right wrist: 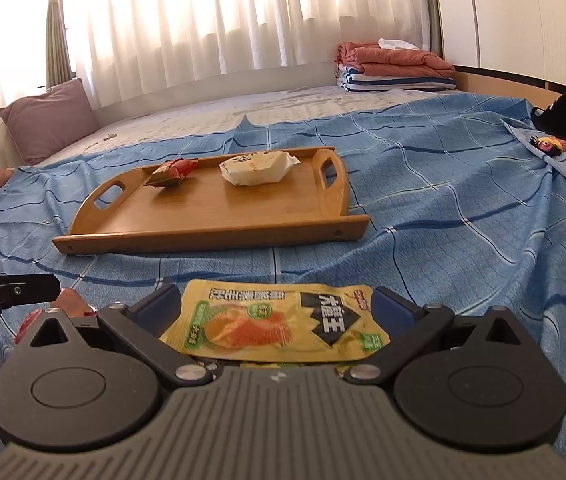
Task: Organize snacks
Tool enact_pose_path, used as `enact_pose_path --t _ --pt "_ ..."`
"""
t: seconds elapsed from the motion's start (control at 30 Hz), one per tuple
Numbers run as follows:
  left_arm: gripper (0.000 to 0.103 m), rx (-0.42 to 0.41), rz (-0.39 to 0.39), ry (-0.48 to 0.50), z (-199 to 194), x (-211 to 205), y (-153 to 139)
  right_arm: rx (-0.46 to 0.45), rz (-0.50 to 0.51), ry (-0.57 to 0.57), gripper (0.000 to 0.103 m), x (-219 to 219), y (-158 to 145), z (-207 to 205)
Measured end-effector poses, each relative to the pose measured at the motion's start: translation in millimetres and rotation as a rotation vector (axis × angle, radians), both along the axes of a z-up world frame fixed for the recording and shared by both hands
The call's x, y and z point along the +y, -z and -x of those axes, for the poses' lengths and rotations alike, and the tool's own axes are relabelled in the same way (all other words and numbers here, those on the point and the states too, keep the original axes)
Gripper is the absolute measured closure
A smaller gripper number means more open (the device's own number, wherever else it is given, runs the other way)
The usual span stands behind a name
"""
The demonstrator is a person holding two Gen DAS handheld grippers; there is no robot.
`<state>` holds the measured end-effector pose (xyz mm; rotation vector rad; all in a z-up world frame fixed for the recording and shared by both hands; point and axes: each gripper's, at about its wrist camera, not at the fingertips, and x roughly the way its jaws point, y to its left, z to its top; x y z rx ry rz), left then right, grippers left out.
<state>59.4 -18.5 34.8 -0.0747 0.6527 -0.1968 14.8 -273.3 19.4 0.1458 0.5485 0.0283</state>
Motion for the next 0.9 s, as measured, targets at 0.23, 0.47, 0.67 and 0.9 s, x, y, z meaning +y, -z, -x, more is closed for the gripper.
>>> enact_pose_path --t 0.23,0.47,0.67,0.9 --pt "0.002 -0.006 -0.041 0.012 16.1 -3.7 11.2 0.007 0.027 -0.025 0.0 5.0 8.6 5.3" --pt "0.002 -0.012 -0.004 0.017 21.9 1.8 17.7 0.007 0.01 -0.034 0.0 9.1 12.5 -2.2" --pt "0.002 -0.015 -0.034 0.019 22.5 -0.1 22.5 0.011 0.04 -0.046 0.0 10.2 14.0 4.2" --pt "0.002 -0.008 -0.035 0.024 23.4 1.0 27.0 0.047 0.047 -0.024 0.0 -2.5 15.2 19.6"
